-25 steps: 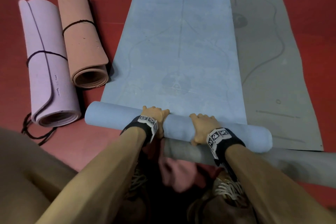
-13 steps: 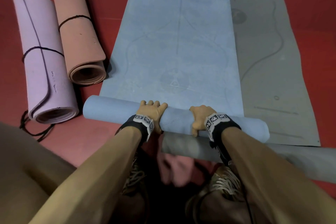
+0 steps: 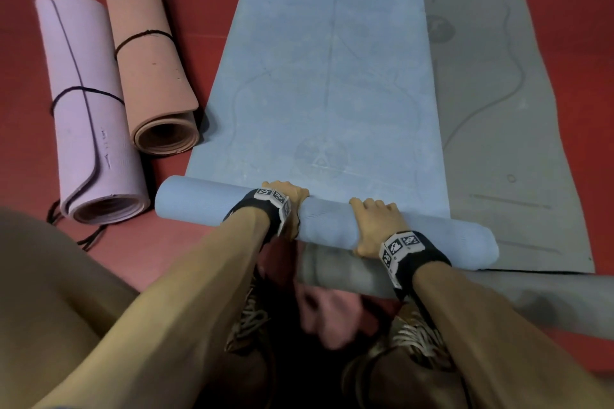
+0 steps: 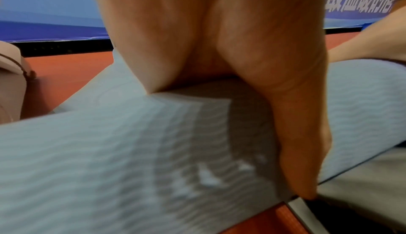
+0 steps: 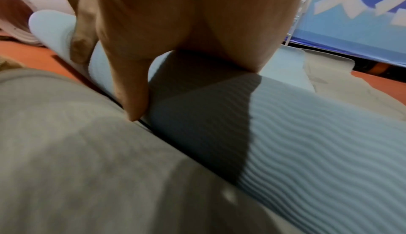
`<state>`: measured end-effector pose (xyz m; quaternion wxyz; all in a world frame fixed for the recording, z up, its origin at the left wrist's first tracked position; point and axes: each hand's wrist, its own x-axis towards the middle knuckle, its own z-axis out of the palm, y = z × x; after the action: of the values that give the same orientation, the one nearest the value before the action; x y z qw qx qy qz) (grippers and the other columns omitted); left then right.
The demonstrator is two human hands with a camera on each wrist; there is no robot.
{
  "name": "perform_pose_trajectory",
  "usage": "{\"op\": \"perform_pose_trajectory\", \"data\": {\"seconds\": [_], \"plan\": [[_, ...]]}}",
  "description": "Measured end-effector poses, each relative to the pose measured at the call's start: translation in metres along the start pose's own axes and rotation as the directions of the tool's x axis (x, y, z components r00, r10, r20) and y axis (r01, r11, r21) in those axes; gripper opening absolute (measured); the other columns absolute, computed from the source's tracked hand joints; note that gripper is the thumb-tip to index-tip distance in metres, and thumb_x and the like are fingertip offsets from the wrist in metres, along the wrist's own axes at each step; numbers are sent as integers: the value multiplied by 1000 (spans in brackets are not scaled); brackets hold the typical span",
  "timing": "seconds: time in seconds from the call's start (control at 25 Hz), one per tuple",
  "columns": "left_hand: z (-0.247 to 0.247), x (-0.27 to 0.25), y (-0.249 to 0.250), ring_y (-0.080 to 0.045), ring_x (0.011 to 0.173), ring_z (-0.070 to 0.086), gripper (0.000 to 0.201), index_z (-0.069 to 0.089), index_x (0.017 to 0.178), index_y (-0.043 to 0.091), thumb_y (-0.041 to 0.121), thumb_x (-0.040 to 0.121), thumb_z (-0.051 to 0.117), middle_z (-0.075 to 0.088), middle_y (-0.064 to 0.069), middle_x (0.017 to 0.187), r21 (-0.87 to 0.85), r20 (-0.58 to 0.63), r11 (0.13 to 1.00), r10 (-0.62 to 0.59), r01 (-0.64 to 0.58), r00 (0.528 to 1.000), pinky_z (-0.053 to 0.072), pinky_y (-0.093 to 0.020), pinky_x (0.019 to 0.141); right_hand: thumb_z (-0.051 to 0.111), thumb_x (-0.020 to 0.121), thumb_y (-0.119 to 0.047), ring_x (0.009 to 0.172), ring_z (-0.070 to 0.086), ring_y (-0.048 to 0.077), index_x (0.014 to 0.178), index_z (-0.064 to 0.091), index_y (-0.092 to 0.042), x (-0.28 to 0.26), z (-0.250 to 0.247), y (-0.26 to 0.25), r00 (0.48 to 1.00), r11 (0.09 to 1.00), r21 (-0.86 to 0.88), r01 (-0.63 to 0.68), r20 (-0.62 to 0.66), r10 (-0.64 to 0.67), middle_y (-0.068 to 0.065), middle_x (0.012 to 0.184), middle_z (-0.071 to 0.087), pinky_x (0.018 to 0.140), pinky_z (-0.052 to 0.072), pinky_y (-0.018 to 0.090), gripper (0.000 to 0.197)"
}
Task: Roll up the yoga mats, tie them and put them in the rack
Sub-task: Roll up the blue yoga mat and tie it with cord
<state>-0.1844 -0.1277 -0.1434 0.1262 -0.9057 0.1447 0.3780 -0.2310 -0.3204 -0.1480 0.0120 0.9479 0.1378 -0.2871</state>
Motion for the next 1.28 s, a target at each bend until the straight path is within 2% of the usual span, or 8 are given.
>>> {"op": "perform_pose_trajectory", "data": {"seconds": [0.08,0.2,0.4,0.56,0.8,1.0,1.16,1.28], "plan": [[0,3,0,-16,71,61,79,56,91,34,26,20,92,65,7,91,11,43,1000,-4,4,999,49,-30,70,77,68,-43,112,52,27,128,38,-18,-2,4,-3,1000,1000,-29,-11,-18,11,6,119,53,97,36,41,75],[12,5,-14,-24,110,58,82,48,121,30,41,50,89,61,2,114,-134,-64,988,64,-72,996,41,-43,92,80,64,-37,108,56,27,124,43,-16,5,-4,-4,999,1000,-1,-26,44,26,6,115,57,93,37,39,74],[43,-4,-7,-26,114,48,88,34,132,27,52,59,76,50,-2,123,-53,-299,994,77,-97,951,31,-47,104,89,48,-30,96,64,27,114,59,-19,26,-26,5,963,990,112,-80,264,48,4,107,66,78,55,33,73],[53,-5,-3,-30,120,44,94,25,140,25,49,65,77,45,-6,130,-1,-276,999,44,-46,960,26,-53,107,90,45,-29,98,64,25,116,60,-20,34,-27,8,932,982,167,-91,363,25,3,111,67,84,58,37,77],[25,5,-11,-26,111,55,65,45,118,29,41,63,79,61,-1,111,-90,-193,993,53,-72,980,35,-48,100,85,58,-43,113,55,27,137,39,-20,15,-5,6,990,997,68,-23,142,13,5,125,55,93,40,36,93],[6,14,0,-19,70,60,48,44,72,30,42,48,84,62,3,81,-38,-29,999,-25,23,999,47,-36,84,80,64,-50,115,52,29,135,38,-19,2,5,6,1000,999,33,11,18,-11,7,126,53,96,36,38,88],[24,11,-10,-25,110,56,81,46,120,32,51,51,85,59,0,114,-76,-96,996,39,-46,995,37,-46,99,87,52,-41,106,60,27,127,49,-18,19,-9,6,985,994,91,-62,168,46,6,117,62,85,44,31,86],[44,-3,-11,-27,118,47,88,33,135,28,52,62,77,50,-3,125,-36,-281,998,45,-57,959,29,-49,105,89,43,-35,95,64,25,109,63,-19,31,-23,9,956,982,160,-97,290,47,4,106,68,80,57,34,73]]}}
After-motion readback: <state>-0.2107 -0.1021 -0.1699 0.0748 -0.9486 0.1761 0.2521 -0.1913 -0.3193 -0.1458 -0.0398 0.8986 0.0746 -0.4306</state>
